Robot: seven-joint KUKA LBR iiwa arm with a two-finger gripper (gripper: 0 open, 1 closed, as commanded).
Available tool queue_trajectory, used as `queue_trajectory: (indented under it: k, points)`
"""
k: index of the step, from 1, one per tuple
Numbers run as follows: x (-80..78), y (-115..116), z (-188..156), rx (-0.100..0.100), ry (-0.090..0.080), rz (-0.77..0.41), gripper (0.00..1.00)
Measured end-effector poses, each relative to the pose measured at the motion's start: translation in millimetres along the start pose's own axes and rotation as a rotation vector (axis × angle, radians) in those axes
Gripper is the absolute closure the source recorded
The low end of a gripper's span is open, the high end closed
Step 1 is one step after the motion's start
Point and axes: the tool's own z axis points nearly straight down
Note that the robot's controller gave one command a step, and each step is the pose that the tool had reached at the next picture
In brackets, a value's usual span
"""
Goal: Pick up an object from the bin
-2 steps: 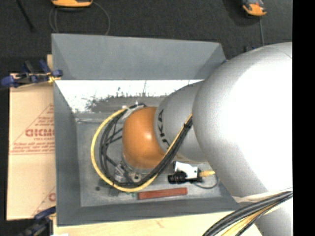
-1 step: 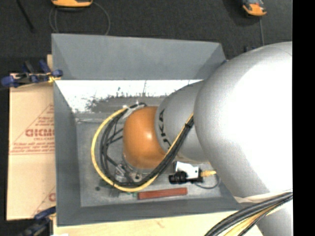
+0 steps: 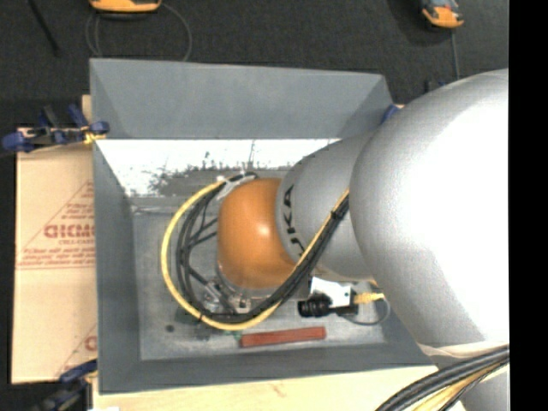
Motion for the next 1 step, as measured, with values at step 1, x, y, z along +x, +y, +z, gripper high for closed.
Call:
queue_trajectory:
  k: [1]
  points:
    - [-1.3,0.8,-17.8,-0.003,-0.005,0.0,1.0]
